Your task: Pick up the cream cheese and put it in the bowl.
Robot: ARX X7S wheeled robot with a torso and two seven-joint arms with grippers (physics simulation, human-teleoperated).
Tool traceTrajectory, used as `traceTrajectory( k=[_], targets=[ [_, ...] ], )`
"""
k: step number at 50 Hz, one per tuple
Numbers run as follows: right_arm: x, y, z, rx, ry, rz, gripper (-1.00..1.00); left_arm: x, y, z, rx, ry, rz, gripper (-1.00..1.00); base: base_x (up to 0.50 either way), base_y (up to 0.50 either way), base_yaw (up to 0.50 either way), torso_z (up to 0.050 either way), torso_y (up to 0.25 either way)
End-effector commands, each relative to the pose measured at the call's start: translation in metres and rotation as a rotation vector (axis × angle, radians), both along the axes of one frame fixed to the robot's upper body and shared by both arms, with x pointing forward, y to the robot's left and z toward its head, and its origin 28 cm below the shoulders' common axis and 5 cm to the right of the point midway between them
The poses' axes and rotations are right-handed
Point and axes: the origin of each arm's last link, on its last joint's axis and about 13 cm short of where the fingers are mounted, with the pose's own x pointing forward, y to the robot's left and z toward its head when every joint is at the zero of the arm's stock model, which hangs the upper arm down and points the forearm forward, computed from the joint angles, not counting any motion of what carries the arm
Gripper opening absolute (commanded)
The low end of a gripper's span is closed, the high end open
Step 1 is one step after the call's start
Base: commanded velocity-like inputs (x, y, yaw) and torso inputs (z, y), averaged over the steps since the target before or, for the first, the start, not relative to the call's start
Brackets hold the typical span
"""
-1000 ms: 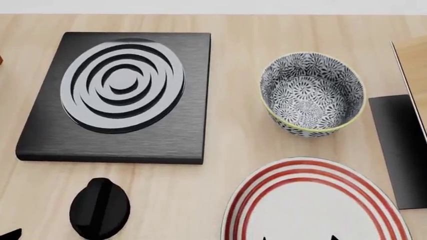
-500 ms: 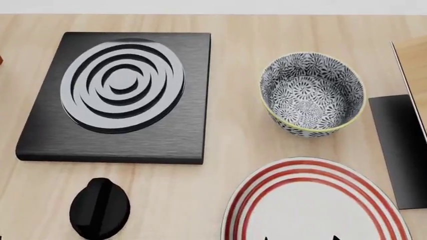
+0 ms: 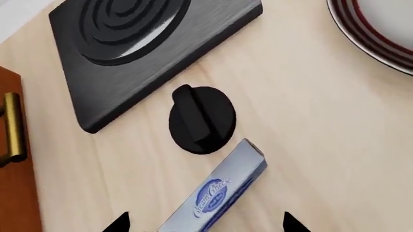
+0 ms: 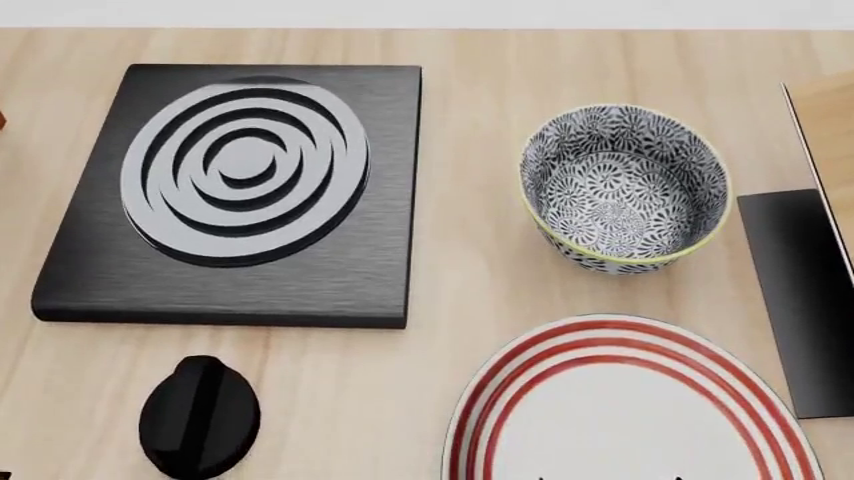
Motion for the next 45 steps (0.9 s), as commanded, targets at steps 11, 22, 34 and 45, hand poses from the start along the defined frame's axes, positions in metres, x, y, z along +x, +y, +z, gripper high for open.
traceTrajectory(
  k=[11, 22, 34, 45],
  targets=[
    [0.001, 0.000, -0.003, 0.004, 0.008, -0.001, 1.00, 0.024, 0.003, 0.000, 0.158, 0.052, -0.043, 1.00, 0.00, 0.00, 0.00, 0.000, 0.000],
    [0.004, 0.001, -0.006, 0.009, 0.020, -0.001, 1.00, 0.033, 0.000, -0.011, 0.188, 0.075, -0.092, 1.00, 0.00, 0.00, 0.00, 0.000, 0.000],
    [0.006, 0.001, -0.010, 0.010, 0.026, 0.000, 1.00, 0.039, -0.003, -0.017, 0.199, 0.089, -0.103, 1.00, 0.00, 0.00, 0.00, 0.000, 0.000],
    [0.011, 0.000, -0.012, 0.003, 0.036, -0.006, 1.00, 0.046, -0.005, -0.027, 0.212, 0.114, -0.114, 1.00, 0.00, 0.00, 0.00, 0.000, 0.000]
  ],
)
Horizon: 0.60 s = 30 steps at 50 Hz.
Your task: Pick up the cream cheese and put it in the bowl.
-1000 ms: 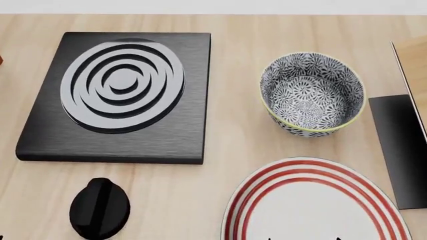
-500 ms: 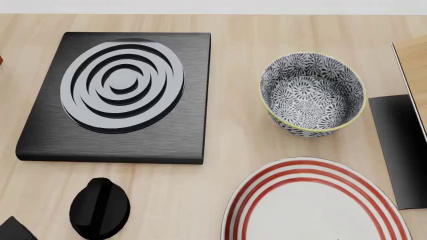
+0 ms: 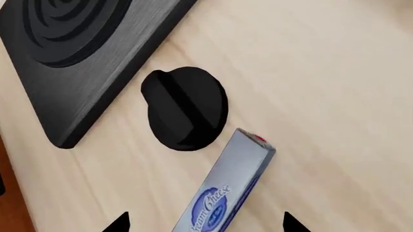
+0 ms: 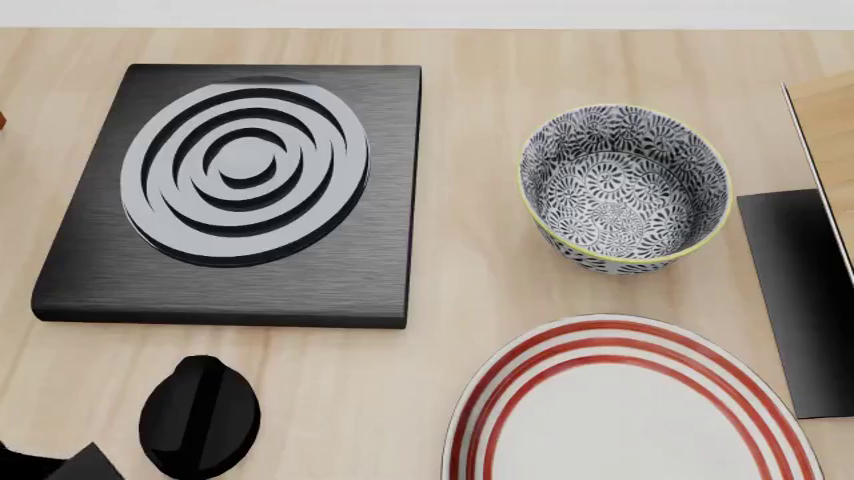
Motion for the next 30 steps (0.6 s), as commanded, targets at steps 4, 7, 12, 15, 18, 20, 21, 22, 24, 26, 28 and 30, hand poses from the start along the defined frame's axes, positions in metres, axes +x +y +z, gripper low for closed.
traceTrajectory(
  k=[4, 7, 12, 15, 18, 20, 21, 22, 24, 26, 28, 30],
  targets=[
    [0.003, -0.002, -0.001, -0.013, 0.008, -0.013, 1.00, 0.006, -0.001, -0.007, 0.019, 0.021, -0.023, 1.00, 0.00, 0.00, 0.00, 0.000, 0.000],
    [0.002, -0.002, 0.000, -0.014, 0.005, -0.015, 1.00, 0.009, -0.001, -0.010, 0.015, 0.027, -0.021, 1.00, 0.00, 0.00, 0.00, 0.000, 0.000],
    [0.002, 0.000, 0.000, -0.016, 0.005, -0.011, 1.00, 0.008, 0.000, -0.012, 0.024, 0.036, -0.028, 1.00, 0.00, 0.00, 0.00, 0.000, 0.000],
    [0.003, 0.000, 0.000, -0.014, 0.004, -0.012, 1.00, 0.009, 0.000, -0.013, 0.020, 0.037, -0.020, 1.00, 0.00, 0.00, 0.00, 0.000, 0.000],
    [0.003, 0.001, -0.001, -0.016, 0.005, -0.007, 1.00, 0.009, 0.001, -0.014, 0.020, 0.044, -0.020, 1.00, 0.00, 0.00, 0.00, 0.000, 0.000],
    [0.003, 0.001, -0.001, -0.017, 0.003, -0.005, 1.00, 0.010, 0.001, -0.014, 0.020, 0.042, -0.018, 1.00, 0.00, 0.00, 0.00, 0.000, 0.000],
    [0.003, 0.001, -0.001, -0.016, 0.003, -0.005, 1.00, 0.011, 0.001, -0.014, 0.013, 0.034, -0.011, 1.00, 0.00, 0.00, 0.00, 0.000, 0.000],
    [0.003, 0.001, -0.001, -0.016, 0.004, -0.006, 1.00, 0.013, 0.002, -0.014, 0.013, 0.033, -0.006, 1.00, 0.00, 0.00, 0.00, 0.000, 0.000],
    [0.003, 0.001, -0.002, -0.014, 0.006, -0.004, 1.00, 0.014, 0.002, -0.015, 0.014, 0.034, 0.001, 1.00, 0.00, 0.00, 0.00, 0.000, 0.000],
    [0.003, 0.001, -0.003, -0.017, 0.008, -0.004, 1.00, 0.013, 0.002, -0.016, 0.016, 0.044, -0.005, 1.00, 0.00, 0.00, 0.00, 0.000, 0.000],
    [0.003, 0.000, -0.003, -0.013, 0.009, -0.009, 1.00, 0.014, 0.001, -0.017, 0.018, 0.044, -0.005, 1.00, 0.00, 0.00, 0.00, 0.000, 0.000],
    [0.003, 0.000, -0.003, -0.017, 0.008, -0.010, 1.00, 0.014, 0.001, -0.017, 0.016, 0.048, -0.010, 1.00, 0.00, 0.00, 0.00, 0.000, 0.000]
  ],
)
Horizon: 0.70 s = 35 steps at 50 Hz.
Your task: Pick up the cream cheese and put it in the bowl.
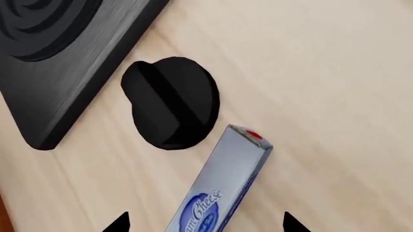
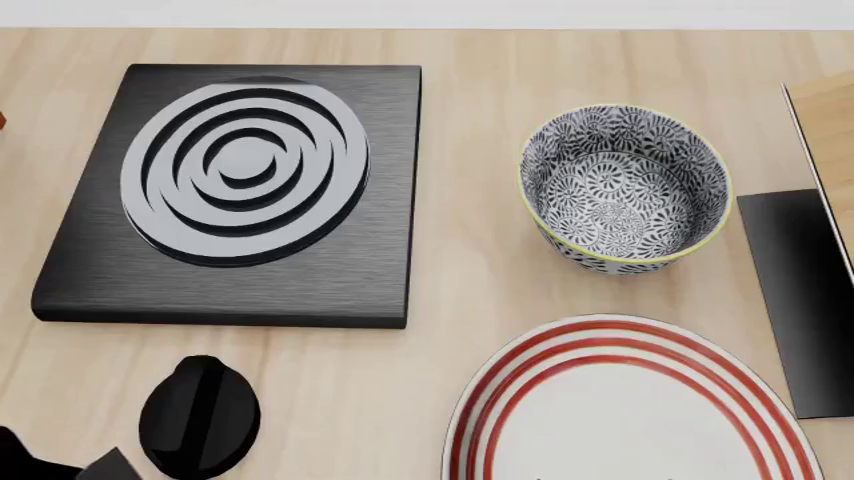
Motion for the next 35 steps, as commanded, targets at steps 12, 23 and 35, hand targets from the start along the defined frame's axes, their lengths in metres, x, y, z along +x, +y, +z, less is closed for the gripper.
traceTrajectory(
  k=[12, 23, 35],
  targets=[
    [-0.002, -0.001, 0.000, -0.005, -0.002, -0.004, 1.00, 0.004, 0.000, -0.004, -0.003, 0.026, 0.005, 1.00, 0.00, 0.00, 0.00, 0.000, 0.000],
    [-0.003, -0.002, -0.001, 0.003, 0.001, -0.010, 1.00, 0.008, 0.002, -0.011, 0.007, 0.047, 0.021, 1.00, 0.00, 0.00, 0.00, 0.000, 0.000],
    [-0.001, -0.001, -0.001, -0.003, 0.003, -0.006, 1.00, 0.012, 0.005, -0.014, 0.000, 0.054, 0.033, 1.00, 0.00, 0.00, 0.00, 0.000, 0.000]
  ],
)
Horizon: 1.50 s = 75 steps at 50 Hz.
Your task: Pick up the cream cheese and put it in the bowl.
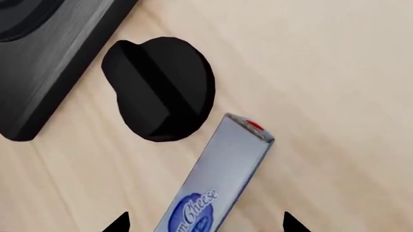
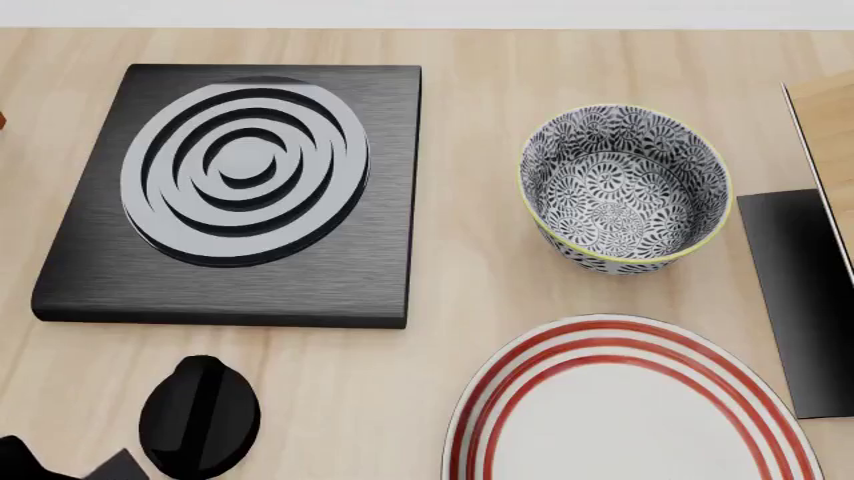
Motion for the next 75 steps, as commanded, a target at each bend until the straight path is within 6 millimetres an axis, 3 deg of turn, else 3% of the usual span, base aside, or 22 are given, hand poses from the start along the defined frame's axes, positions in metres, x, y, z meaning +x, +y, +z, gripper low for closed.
traceTrajectory(
  k=[1, 10, 11, 22, 42, 43, 66, 75],
  targets=[
    [0.000, 0.001, 0.000, 0.000, 0.001, 0.002, 1.00, 0.003, 0.003, -0.003, 0.000, 0.005, 0.012, 1.00, 0.00, 0.00, 0.00, 0.000, 0.000],
    [0.000, 0.001, 0.002, -0.002, -0.005, 0.001, 1.00, 0.005, 0.004, -0.004, 0.001, 0.006, 0.015, 1.00, 0.00, 0.00, 0.00, 0.000, 0.000],
    [0.000, 0.001, 0.002, -0.005, -0.012, 0.002, 1.00, 0.005, 0.003, -0.011, -0.003, 0.007, 0.015, 1.00, 0.00, 0.00, 0.00, 0.000, 0.000],
    [-0.001, 0.000, 0.001, 0.001, -0.008, 0.004, 1.00, 0.006, 0.005, -0.004, -0.001, 0.009, 0.031, 1.00, 0.00, 0.00, 0.00, 0.000, 0.000],
    [-0.001, 0.001, -0.001, -0.003, -0.009, 0.009, 1.00, 0.011, 0.007, -0.019, -0.001, 0.039, 0.046, 1.00, 0.00, 0.00, 0.00, 0.000, 0.000],
    [-0.001, 0.001, -0.001, -0.006, -0.010, 0.007, 1.00, 0.011, 0.006, -0.019, 0.001, 0.039, 0.043, -1.00, 0.00, 0.00, 0.00, 0.000, 0.000],
    [-0.001, 0.002, -0.002, 0.003, -0.006, 0.017, 1.00, 0.004, 0.000, -0.016, 0.016, 0.023, -0.001, -1.00, 0.00, 0.00, 0.00, 0.000, -0.002],
    [-0.001, 0.001, -0.001, 0.005, -0.007, 0.016, 1.00, -0.010, -0.004, -0.001, 0.003, -0.019, -0.040, -1.00, 0.00, 0.00, 0.00, 0.000, 0.000]
  ],
)
